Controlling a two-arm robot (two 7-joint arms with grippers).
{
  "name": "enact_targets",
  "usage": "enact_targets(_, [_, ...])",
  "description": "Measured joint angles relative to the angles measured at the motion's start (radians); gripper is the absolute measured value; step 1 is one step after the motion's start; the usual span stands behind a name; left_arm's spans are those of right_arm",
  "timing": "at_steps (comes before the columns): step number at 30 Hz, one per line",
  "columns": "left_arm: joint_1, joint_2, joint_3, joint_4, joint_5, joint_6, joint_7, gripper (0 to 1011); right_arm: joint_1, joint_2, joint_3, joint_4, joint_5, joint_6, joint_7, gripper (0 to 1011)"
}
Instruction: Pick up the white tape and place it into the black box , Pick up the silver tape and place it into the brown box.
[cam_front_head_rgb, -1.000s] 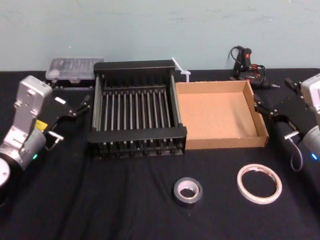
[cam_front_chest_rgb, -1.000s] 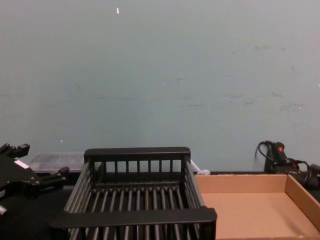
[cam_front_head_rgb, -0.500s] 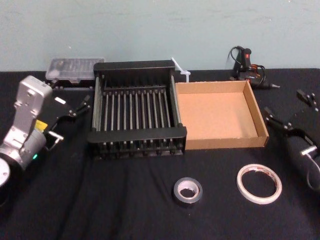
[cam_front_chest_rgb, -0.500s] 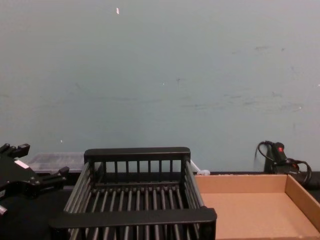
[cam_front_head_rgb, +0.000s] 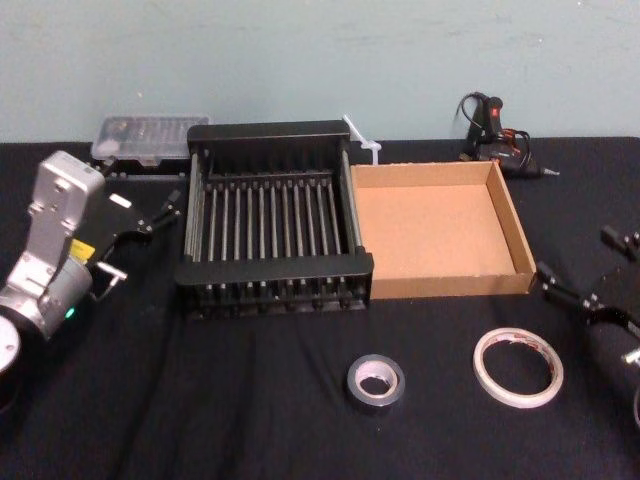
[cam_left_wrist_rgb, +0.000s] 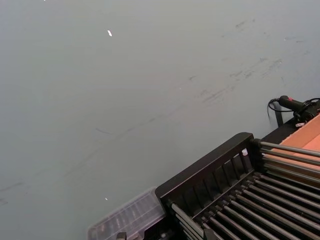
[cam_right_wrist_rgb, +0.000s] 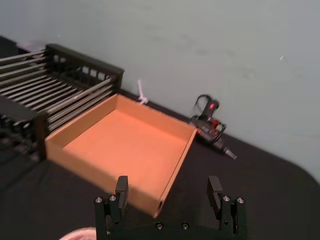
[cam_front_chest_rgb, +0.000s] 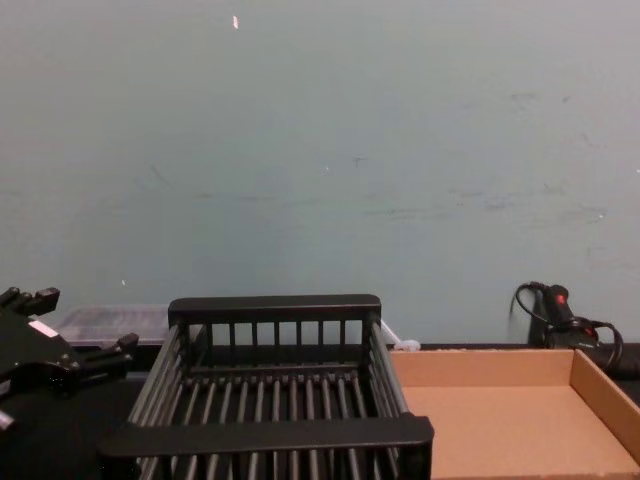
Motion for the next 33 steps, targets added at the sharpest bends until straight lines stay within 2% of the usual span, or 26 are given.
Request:
enact_targets(4, [0.000, 0.000, 0.000, 0.000, 0.000, 0.000, 0.000, 1001, -0.037, 0.008, 0.014, -0.019, 0.015, 0.021, 0.020, 1002])
enact_targets(11, [0.000, 0.000, 0.000, 0.000, 0.000, 0.000, 0.000, 1001, -0.054, 0.006, 0.015, -0.018, 0.017, 0.064, 0.042, 1002])
enact_targets(23, [0.000, 0.000, 0.000, 0.000, 0.000, 0.000, 0.000, 1001, -0.010, -0.025, -0.019, 0.039, -0.010, 0.150, 0.093, 1002])
enact_targets(33, [0.000, 0.000, 0.000, 0.000, 0.000, 0.000, 0.000, 1001, 0.015, -0.055, -0.021, 0.076, -0.015, 0.188, 0.131, 1002])
